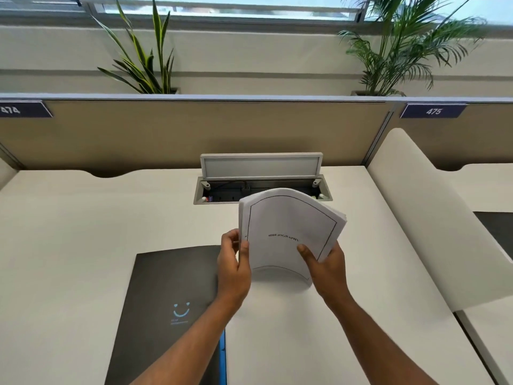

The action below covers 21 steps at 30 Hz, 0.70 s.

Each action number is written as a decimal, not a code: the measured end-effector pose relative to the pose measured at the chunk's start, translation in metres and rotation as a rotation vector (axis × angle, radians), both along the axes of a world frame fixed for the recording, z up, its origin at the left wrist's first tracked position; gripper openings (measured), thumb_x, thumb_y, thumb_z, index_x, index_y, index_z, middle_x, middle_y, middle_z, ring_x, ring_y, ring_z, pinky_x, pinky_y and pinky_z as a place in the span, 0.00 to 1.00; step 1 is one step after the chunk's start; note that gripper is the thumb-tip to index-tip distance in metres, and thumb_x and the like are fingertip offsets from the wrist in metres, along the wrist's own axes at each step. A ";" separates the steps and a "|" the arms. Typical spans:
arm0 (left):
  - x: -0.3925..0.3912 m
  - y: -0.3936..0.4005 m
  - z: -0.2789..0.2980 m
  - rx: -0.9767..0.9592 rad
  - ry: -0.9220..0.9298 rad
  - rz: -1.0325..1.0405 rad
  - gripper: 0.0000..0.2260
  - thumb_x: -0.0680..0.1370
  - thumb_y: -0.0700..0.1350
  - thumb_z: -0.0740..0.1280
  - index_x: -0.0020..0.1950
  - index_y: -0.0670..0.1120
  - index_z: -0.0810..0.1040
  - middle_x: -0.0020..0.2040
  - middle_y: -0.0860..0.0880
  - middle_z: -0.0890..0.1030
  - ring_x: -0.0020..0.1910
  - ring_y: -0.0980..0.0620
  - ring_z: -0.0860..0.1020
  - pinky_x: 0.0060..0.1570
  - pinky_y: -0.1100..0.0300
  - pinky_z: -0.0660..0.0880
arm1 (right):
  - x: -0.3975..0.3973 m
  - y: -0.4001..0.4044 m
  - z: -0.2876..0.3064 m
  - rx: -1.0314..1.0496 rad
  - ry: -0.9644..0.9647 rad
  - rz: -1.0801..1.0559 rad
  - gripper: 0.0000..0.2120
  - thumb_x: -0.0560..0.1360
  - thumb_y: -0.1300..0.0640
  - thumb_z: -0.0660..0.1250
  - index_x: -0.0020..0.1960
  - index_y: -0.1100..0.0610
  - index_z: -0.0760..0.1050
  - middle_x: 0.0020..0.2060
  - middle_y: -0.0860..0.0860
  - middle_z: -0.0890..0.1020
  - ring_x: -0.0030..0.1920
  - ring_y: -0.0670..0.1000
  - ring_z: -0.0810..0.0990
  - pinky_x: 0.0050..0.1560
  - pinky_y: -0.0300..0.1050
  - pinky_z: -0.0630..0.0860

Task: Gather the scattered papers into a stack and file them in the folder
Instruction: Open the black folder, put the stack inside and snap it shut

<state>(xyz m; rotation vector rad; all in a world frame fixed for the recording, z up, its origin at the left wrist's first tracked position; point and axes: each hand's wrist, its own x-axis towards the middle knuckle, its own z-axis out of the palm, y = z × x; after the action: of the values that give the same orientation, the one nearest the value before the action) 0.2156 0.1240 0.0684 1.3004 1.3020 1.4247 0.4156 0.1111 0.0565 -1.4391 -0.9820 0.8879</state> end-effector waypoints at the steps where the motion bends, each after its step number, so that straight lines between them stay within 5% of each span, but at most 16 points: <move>1: 0.001 0.000 0.002 0.015 0.023 -0.004 0.05 0.83 0.45 0.59 0.59 0.49 0.71 0.51 0.51 0.80 0.50 0.53 0.79 0.46 0.63 0.77 | 0.001 0.001 0.001 -0.002 0.010 -0.004 0.20 0.73 0.55 0.78 0.63 0.50 0.78 0.53 0.46 0.86 0.54 0.45 0.85 0.53 0.43 0.82; 6: 0.008 0.005 0.007 -0.026 0.067 -0.025 0.06 0.85 0.44 0.55 0.60 0.44 0.67 0.52 0.44 0.78 0.50 0.47 0.79 0.42 0.63 0.79 | 0.002 0.005 -0.001 -0.022 0.076 -0.039 0.11 0.71 0.55 0.81 0.50 0.48 0.82 0.45 0.44 0.88 0.47 0.50 0.87 0.46 0.45 0.83; 14: 0.004 -0.002 -0.008 -0.056 0.085 -0.047 0.05 0.84 0.41 0.56 0.60 0.43 0.67 0.53 0.45 0.79 0.50 0.52 0.79 0.42 0.66 0.78 | -0.003 -0.002 -0.022 -0.082 0.050 -0.031 0.15 0.69 0.57 0.82 0.52 0.54 0.83 0.43 0.50 0.88 0.47 0.53 0.87 0.40 0.40 0.81; 21: 0.004 0.000 -0.013 -0.069 0.090 -0.063 0.08 0.84 0.42 0.57 0.63 0.45 0.67 0.56 0.46 0.80 0.53 0.50 0.80 0.44 0.68 0.78 | 0.000 -0.002 -0.020 -0.085 0.065 -0.030 0.16 0.68 0.58 0.83 0.52 0.50 0.82 0.44 0.45 0.88 0.45 0.47 0.87 0.40 0.38 0.82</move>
<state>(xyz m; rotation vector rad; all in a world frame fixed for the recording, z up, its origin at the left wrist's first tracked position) 0.2194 0.1238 0.0556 1.3612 1.3451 1.2800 0.4156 0.1091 0.0360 -1.4837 -0.8814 0.9579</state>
